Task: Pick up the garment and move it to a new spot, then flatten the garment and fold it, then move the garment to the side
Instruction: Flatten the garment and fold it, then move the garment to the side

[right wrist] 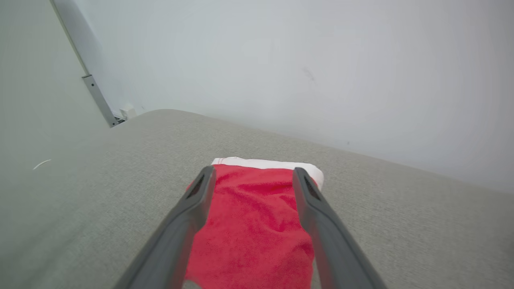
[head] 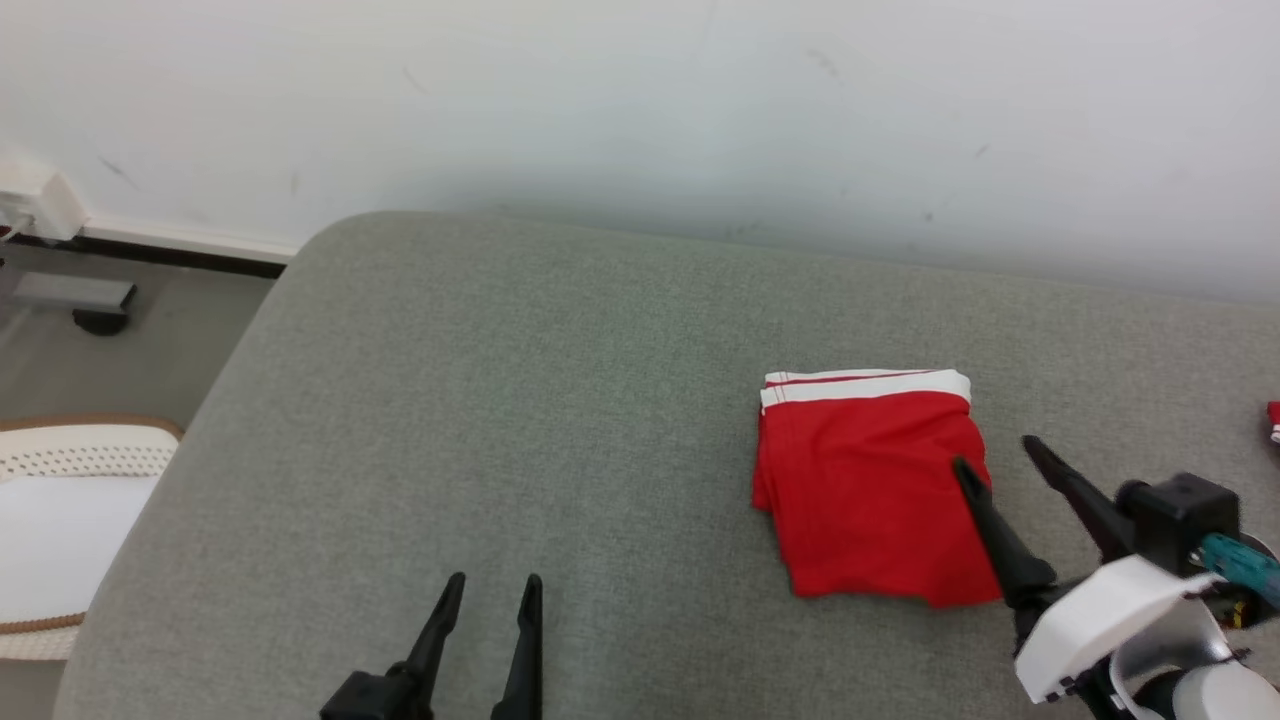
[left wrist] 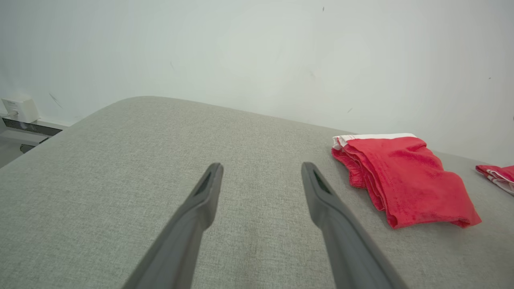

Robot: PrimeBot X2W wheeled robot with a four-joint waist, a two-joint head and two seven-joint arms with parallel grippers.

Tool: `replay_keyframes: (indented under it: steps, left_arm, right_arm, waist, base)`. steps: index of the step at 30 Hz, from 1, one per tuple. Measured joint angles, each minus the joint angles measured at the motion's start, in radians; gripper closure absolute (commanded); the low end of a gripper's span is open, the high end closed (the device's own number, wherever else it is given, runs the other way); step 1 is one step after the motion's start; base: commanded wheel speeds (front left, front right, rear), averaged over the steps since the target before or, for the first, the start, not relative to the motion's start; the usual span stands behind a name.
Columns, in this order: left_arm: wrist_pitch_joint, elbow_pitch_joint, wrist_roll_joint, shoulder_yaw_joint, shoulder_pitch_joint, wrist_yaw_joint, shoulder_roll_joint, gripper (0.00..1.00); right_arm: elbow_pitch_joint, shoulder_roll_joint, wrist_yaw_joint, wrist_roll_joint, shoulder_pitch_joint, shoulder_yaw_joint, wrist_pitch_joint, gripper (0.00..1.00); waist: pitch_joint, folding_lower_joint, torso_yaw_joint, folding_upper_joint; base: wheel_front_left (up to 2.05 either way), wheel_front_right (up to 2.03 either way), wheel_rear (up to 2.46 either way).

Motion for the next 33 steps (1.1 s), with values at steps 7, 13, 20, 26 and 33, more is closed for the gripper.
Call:
replay_keyframes:
  steps: [7,13,20,26,33]
  left_arm:
    - [0.000,-0.035,0.025,0.047,0.049,-0.010,0.000,0.00]
    - [0.000,-0.050,0.033,0.082,0.107,-0.011,0.000,0.00]
    - [0.000,-0.051,0.048,0.099,0.133,-0.033,0.000,0.00]
    - [0.000,-0.048,0.054,0.099,0.132,-0.053,0.000,0.00]
    - [0.000,-0.047,0.056,0.093,0.131,-0.053,0.000,0.00]
  right_arm:
    - [0.058,-0.035,0.000,-0.068,0.142,-0.114,-0.271,0.00]
    - [0.135,-0.048,0.000,-0.086,0.241,-0.171,-0.430,0.00]
    - [0.203,-0.037,0.000,-0.092,0.303,-0.195,-0.464,0.00]
    - [0.207,-0.024,0.000,-0.086,0.305,-0.206,-0.467,0.00]
    - [0.208,-0.033,0.000,-0.019,0.277,-0.146,-0.465,0.00]
  waist:
    - [-0.050,0.0000,-0.035,0.0000]
    - [-0.088,0.0000,-0.075,0.0000]
    - [-0.106,0.0000,-0.115,0.0000]
    - [-0.100,0.0000,-0.126,0.0000]
    - [-0.087,0.0000,-0.127,0.0000]
  base:
    - [0.00,0.00,0.00]
    - [0.00,0.00,0.00]
    - [0.00,0.00,0.00]
    - [0.00,0.00,0.00]
    - [0.00,0.00,0.00]
